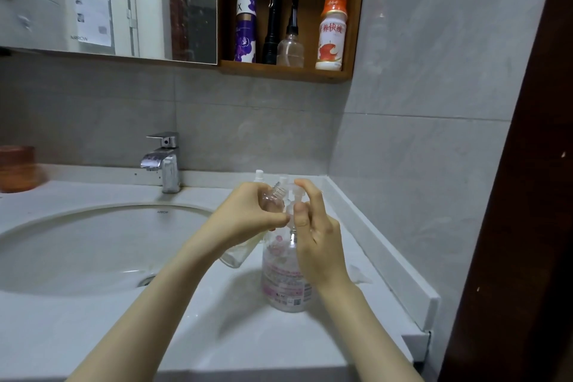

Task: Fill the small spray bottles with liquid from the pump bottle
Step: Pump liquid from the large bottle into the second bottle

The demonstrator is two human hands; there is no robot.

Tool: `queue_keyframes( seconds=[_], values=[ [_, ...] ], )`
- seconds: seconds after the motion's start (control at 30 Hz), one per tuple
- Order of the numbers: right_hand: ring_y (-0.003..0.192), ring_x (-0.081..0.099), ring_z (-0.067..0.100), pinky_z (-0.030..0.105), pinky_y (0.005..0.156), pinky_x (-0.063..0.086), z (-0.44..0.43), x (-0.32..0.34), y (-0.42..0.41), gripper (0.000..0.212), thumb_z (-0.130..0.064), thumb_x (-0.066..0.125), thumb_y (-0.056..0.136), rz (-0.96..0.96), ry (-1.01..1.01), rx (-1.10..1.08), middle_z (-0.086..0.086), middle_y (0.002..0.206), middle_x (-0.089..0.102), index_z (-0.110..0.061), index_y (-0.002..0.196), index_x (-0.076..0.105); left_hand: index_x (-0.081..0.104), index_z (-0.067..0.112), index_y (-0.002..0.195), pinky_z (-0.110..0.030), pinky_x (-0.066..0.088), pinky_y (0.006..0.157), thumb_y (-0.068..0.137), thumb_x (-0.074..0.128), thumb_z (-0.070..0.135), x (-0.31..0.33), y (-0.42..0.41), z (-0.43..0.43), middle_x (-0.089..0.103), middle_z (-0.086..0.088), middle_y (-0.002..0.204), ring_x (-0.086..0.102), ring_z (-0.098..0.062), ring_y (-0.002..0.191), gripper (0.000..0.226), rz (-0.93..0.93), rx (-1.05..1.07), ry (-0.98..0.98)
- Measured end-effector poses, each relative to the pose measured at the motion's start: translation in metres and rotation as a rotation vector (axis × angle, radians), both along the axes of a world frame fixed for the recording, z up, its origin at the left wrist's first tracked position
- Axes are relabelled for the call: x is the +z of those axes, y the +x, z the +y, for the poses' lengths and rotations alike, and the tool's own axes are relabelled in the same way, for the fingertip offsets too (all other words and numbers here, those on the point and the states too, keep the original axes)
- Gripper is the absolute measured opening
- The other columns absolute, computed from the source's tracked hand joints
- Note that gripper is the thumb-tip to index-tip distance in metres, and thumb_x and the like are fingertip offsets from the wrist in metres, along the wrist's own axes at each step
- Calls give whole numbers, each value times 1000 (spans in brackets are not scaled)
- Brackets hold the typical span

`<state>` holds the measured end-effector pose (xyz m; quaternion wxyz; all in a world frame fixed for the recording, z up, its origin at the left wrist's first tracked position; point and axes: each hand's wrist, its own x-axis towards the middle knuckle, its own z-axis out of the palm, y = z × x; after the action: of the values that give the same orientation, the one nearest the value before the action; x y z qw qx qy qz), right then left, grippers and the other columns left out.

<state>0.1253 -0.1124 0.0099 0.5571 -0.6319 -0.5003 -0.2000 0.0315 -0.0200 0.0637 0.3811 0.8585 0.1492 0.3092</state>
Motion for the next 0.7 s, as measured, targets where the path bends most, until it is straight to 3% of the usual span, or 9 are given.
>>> queue_keyframes(
  seconds=[0.13,0.27,0.33,0.4,0.57,0.7],
  values=[
    [51,46,8,20,54,33,0,-1,0,37,-56,22,87,-1,5,-8,-16,53,49,-48,120,38,44,21,57,-15,29,47,68,67,12,18,-5,-1,46,10,50,41,-4,46,27,112,105,345],
    [51,46,7,20,55,31,0,0,1,36,-54,22,87,-12,3,-15,-19,55,50,-47,119,37,47,24,73,-25,34,55,72,64,21,35,-8,-5,59,12,74,54,-13,74,17,263,204,652],
    [51,48,5,21,55,32,1,1,1,34,-54,22,88,-14,0,-8,-22,54,52,-47,117,36,54,31,99,-27,37,63,74,64,23,39,-10,-7,65,12,87,55,-19,85,28,295,224,699],
    [51,50,2,21,56,32,1,2,1,32,-54,23,88,-9,-2,1,-25,53,53,-44,115,37,52,38,116,-28,40,68,75,62,23,39,-11,-8,66,11,92,54,-20,85,45,312,222,726],
    [51,47,4,25,57,34,3,0,1,32,-56,22,88,-15,-1,-13,-21,54,52,-43,113,38,38,49,130,-27,43,66,78,58,18,35,-8,-6,66,9,98,52,-19,79,64,311,168,840],
    [53,46,2,22,55,34,2,-3,1,39,-55,19,87,-36,-12,-43,-19,53,45,-46,123,32,25,50,140,-28,44,66,83,57,18,34,-8,-9,59,14,119,52,-16,83,72,278,87,896]
  ],
)
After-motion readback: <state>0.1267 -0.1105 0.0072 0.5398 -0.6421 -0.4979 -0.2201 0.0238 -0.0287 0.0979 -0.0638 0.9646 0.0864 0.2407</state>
